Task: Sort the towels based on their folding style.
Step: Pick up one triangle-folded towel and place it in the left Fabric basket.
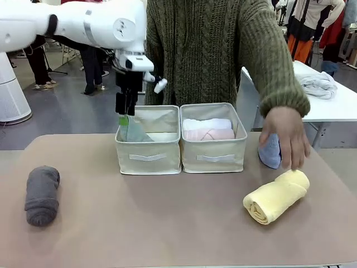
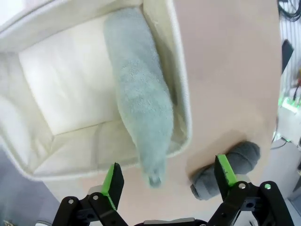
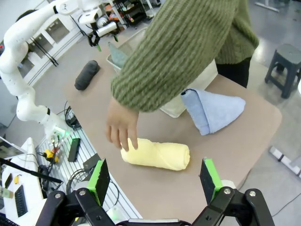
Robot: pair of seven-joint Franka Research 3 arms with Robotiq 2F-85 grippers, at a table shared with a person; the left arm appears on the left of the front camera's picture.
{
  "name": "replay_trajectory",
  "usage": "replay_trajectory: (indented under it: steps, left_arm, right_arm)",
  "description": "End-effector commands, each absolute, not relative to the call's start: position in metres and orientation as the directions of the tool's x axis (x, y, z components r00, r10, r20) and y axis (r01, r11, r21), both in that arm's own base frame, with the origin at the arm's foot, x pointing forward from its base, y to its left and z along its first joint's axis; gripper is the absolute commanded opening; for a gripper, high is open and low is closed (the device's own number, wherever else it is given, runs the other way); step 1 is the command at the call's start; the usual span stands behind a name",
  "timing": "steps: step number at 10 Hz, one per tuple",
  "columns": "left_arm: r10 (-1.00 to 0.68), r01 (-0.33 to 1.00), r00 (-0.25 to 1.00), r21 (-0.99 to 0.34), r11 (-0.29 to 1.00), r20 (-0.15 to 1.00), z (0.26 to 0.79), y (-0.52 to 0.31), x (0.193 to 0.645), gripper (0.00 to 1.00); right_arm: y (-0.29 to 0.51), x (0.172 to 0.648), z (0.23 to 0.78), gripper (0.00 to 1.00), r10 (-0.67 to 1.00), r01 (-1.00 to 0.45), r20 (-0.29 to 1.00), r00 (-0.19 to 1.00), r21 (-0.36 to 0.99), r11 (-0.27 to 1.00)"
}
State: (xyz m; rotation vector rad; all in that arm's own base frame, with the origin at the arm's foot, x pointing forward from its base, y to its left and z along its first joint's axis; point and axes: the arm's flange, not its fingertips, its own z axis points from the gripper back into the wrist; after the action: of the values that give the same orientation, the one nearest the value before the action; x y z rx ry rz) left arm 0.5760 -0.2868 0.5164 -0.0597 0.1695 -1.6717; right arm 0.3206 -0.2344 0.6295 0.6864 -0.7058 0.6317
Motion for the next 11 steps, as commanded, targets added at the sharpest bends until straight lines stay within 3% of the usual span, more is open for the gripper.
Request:
replay_trajectory:
  steps: [1, 3, 6, 9, 10, 11]
  left_arm:
    - [-0.983, 0.986, -0.1, -0.119, -0.119, 0.156, 0.591, -0.217, 0.527, 1.0]
    - [-0.957, 0.998, -0.051, -0.032, -0.063, 0.285, 0.638, -0.132, 0.475, 1.0]
    - [-0.918, 0.994, 0.108, -0.017, 0.11, 0.383, 0.614, -0.04, 0.431, 1.0]
    - [-0.887, 0.975, 0.219, -0.058, 0.214, 0.406, 0.583, -0.003, 0.429, 1.0]
    - [-0.915, 0.979, 0.197, -0.025, 0.201, 0.352, 0.597, -0.012, 0.438, 1.0]
    - [-0.897, 0.975, 0.22, -0.081, 0.205, 0.383, 0.582, 0.01, 0.431, 1.0]
  right_arm:
    - [-0.235, 0.321, 0.628, 1.0, 0.282, -0.728, 0.762, 0.583, 0.336, 0.598]
    - [-0.235, 0.321, 0.628, 1.0, 0.282, -0.728, 0.762, 0.583, 0.336, 0.598]
    - [-0.235, 0.321, 0.628, 1.0, 0.282, -0.728, 0.762, 0.583, 0.336, 0.598]
    - [-0.235, 0.321, 0.628, 1.0, 0.282, -0.728, 0.762, 0.583, 0.336, 0.598]
    - [-0.235, 0.321, 0.628, 1.0, 0.282, -0.728, 0.762, 0.583, 0.336, 0.598]
    - [-0.235, 0.321, 0.628, 1.0, 0.282, -0.728, 0.762, 0.583, 0.336, 0.598]
